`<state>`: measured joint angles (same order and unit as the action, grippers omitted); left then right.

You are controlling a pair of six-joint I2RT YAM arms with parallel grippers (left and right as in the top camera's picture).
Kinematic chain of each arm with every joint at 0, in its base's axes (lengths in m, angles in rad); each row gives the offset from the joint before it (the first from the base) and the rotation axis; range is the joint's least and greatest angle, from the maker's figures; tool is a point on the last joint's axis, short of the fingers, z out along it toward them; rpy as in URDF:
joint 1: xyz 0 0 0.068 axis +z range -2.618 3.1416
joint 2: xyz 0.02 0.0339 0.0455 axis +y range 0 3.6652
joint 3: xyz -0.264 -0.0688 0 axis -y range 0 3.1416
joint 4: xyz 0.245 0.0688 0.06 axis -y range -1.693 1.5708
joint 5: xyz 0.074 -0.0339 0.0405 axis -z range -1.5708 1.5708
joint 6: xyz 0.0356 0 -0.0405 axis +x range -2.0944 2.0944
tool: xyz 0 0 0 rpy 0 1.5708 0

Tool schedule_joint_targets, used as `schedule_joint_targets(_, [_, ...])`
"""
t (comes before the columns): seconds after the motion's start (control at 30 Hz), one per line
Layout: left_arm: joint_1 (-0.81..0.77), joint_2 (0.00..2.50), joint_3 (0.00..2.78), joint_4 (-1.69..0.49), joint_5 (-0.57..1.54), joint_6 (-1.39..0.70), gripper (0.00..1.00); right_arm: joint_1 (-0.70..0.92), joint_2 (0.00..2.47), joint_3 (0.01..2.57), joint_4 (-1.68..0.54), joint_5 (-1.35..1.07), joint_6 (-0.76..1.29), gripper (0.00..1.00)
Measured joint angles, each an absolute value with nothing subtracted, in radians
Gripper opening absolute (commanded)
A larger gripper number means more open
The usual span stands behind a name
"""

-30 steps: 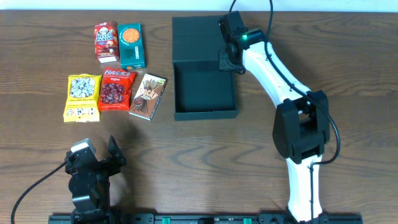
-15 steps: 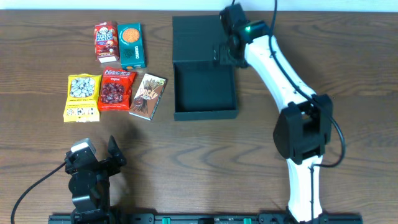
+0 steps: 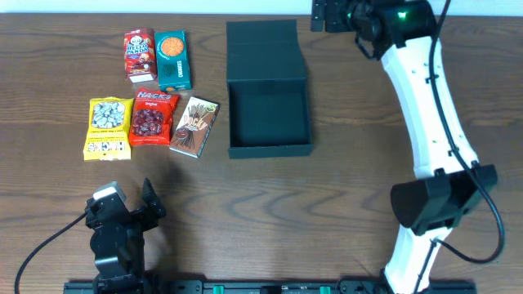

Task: Pack container
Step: 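Release the box and raise the right gripper away, then reach the left gripper to the teal coconut cookie box and grasp it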

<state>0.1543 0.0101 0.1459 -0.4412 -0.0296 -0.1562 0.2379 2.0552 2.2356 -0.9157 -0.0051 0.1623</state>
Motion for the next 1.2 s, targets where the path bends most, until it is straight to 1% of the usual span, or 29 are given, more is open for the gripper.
schedule_joint_targets(0.13, [0.154, 0.01, 0.146, -0.437, -0.029, -0.159, 0.95, 0.237, 2.067, 2.233, -0.927, -0.039, 0.139, 0.99])
schedule_joint_targets(0.23, [0.154, 0.01, 0.142, -0.411, 0.007, -0.205, 0.95, 0.237, 2.067, 2.233, -0.954, -0.053, 0.128, 0.99])
schedule_joint_targets(0.4, [0.154, 0.01, 0.139, -0.401, 0.243, -0.519, 0.95, 0.237, 2.067, 2.232, -0.995, -0.064, 0.123, 0.99])
schedule_joint_targets(0.57, [0.154, 0.01, 0.138, -0.353, 0.385, -0.802, 0.95, 0.237, 2.067, 2.232, -1.015, -0.114, 0.121, 0.99])
schedule_joint_targets(0.63, [0.154, 0.01, 0.137, -0.324, 0.427, -0.869, 0.95, 0.237, 2.067, 2.232, -1.029, -0.135, 0.121, 0.99])
schedule_joint_targets(0.87, [0.154, 0.014, 0.132, -0.132, 0.492, -0.9, 0.96, 0.234, 2.067, 2.232, -1.085, -0.162, 0.121, 0.99])
schedule_joint_targets(0.97, [0.154, 0.067, 0.132, -0.066, 0.496, -0.894, 0.97, 0.22, 2.067, 2.232, -1.082, -0.166, 0.121, 0.99])
schedule_joint_targets(1.07, [0.154, 0.196, 0.132, -0.014, 0.498, -0.885, 0.97, 0.19, 2.067, 2.231, -1.047, -0.167, 0.121, 0.99])
schedule_joint_targets(1.2, [0.154, 0.459, 0.195, 0.002, 0.498, -0.81, 0.96, 0.138, 2.067, 2.231, -0.982, -0.168, 0.12, 0.99])
